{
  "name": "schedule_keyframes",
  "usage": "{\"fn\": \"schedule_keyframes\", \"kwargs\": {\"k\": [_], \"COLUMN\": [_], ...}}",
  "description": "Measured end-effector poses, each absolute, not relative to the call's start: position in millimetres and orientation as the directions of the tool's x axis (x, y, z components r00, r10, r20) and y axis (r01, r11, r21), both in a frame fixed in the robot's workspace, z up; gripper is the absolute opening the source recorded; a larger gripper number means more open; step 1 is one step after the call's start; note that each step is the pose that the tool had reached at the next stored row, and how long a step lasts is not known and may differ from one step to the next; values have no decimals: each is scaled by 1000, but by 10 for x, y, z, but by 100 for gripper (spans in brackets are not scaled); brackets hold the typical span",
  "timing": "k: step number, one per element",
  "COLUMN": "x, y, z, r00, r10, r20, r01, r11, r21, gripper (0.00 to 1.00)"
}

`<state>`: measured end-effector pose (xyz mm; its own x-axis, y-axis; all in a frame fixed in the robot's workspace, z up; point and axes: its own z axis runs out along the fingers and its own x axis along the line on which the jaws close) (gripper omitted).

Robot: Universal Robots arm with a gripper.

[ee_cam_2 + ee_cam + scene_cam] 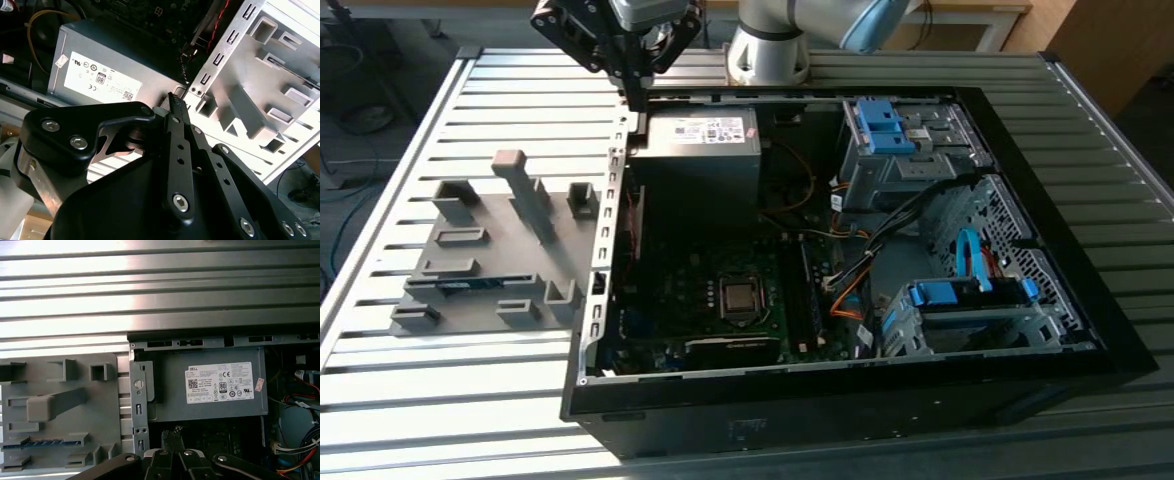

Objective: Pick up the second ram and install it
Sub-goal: 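Reach for the second ram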

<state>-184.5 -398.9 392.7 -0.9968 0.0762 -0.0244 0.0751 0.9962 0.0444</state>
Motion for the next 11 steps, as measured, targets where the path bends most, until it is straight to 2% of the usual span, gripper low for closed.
{"fn": "schedule_keyframes", "kwargs": {"k": [11], "x": [-1888], "y": [-3989], "z": [3927], "r00": [-997], "r10": [76], "r20": [-24], "r01": [75], "r11": [996], "r21": [44], "gripper": [11]}}
